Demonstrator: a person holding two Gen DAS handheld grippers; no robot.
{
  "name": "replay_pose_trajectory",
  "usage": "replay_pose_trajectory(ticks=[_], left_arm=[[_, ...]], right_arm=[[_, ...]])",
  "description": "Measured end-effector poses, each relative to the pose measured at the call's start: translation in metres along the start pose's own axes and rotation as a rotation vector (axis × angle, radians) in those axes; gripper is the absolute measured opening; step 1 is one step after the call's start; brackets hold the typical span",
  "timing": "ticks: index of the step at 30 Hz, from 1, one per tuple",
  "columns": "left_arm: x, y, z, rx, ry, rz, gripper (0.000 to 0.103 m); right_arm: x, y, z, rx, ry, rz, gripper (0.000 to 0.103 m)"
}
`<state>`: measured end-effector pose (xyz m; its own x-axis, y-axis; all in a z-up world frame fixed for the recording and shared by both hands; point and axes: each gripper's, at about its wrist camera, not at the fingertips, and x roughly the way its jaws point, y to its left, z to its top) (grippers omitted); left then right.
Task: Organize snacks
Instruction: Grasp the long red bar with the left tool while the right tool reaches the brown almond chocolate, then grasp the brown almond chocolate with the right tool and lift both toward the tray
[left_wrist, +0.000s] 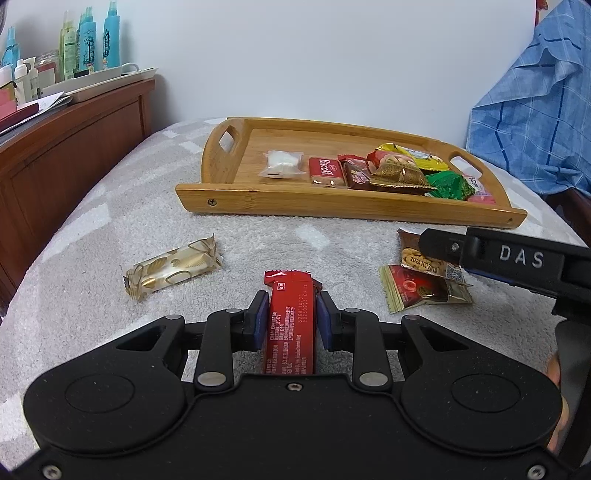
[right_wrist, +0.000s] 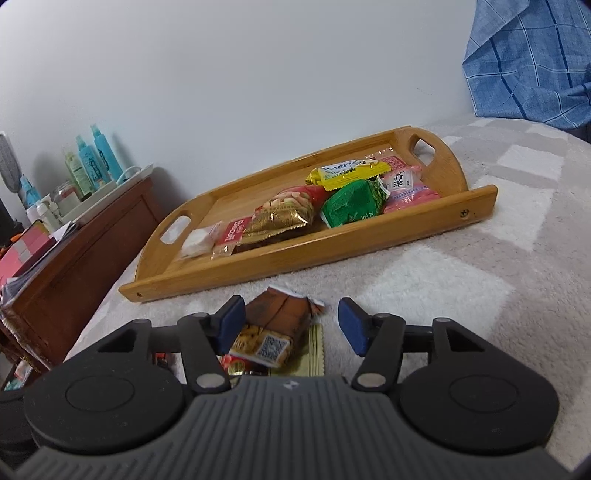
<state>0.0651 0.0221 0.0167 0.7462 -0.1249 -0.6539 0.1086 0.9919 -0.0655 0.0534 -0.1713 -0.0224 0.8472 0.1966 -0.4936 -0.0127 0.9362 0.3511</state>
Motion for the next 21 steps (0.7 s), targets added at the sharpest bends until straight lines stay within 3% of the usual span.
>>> replay_pose_trajectory(ticks=[11, 19, 21], left_arm=[[0.0, -0.002, -0.001, 0.007, -0.002, 0.003, 0.029], [-0.002, -0.003, -0.001, 0.0, -0.014, 0.013, 0.025], [-0.003, -0.002, 0.0, -0.001, -0.016, 0.014, 0.023]], right_arm=[[0.016, 0.025, -0.004, -0.112, -0.002, -0.026, 0.073], [0.017, 0.032, -0.009, -0.209, -0.026, -0.053, 0.044], [0.018, 0.031, -0.009, -0.205, -0.025, -0.044, 0.033]])
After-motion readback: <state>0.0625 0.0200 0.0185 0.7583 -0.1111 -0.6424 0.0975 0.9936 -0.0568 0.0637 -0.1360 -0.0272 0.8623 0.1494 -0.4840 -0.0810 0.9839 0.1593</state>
